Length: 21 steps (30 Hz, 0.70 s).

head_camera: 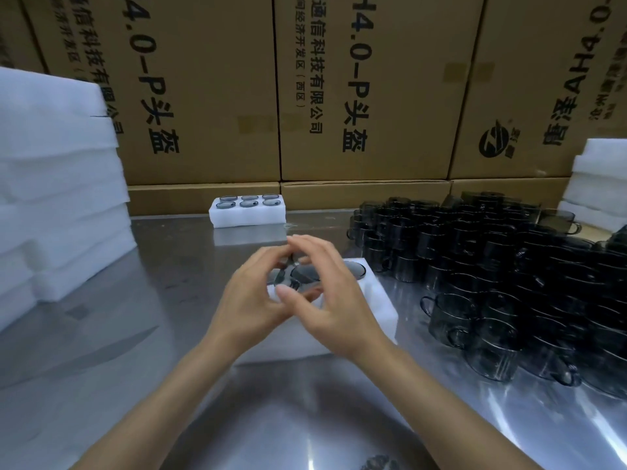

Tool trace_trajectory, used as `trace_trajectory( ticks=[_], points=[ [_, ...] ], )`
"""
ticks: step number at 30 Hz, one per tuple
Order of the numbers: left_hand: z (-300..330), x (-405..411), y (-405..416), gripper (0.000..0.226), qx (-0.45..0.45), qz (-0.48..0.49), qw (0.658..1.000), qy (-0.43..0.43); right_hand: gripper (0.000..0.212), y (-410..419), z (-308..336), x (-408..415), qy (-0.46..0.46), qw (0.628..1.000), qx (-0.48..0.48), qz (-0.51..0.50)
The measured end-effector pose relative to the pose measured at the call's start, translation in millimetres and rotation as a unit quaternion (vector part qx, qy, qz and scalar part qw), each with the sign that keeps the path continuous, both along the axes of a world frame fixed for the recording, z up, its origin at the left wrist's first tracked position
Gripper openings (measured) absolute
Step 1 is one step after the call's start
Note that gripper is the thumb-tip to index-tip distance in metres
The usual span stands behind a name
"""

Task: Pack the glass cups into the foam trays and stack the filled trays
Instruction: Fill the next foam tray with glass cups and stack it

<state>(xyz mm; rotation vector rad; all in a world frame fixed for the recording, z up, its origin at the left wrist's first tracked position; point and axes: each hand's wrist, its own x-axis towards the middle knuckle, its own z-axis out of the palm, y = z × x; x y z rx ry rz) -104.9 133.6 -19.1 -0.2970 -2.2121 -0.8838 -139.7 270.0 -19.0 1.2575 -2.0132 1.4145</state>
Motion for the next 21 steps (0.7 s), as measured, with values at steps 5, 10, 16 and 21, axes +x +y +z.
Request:
trace_trajectory(
  ticks=[5,10,16,21],
  points=[
    [-2,15,-19,0.051,0.092,-0.028,0.995,0.003,0.054,-8,-8,9,0.017,0.999,0.036,0.016],
    [5,21,-34,0.053,0.252,-0.088,0.962,-0.048,0.064,-3,-10,-4,-0.102,0.992,0.079,0.005],
    [4,26,-35,0.054,0.201,-0.165,0.952,-0.16,0.073,-3,-12,-8,-0.181,0.98,0.075,0.038],
    [1,24,-37,0.049,0.149,-0.051,0.978,-0.133,0.055,-3,-10,-3,-0.14,0.987,0.011,-0.075]
  ],
)
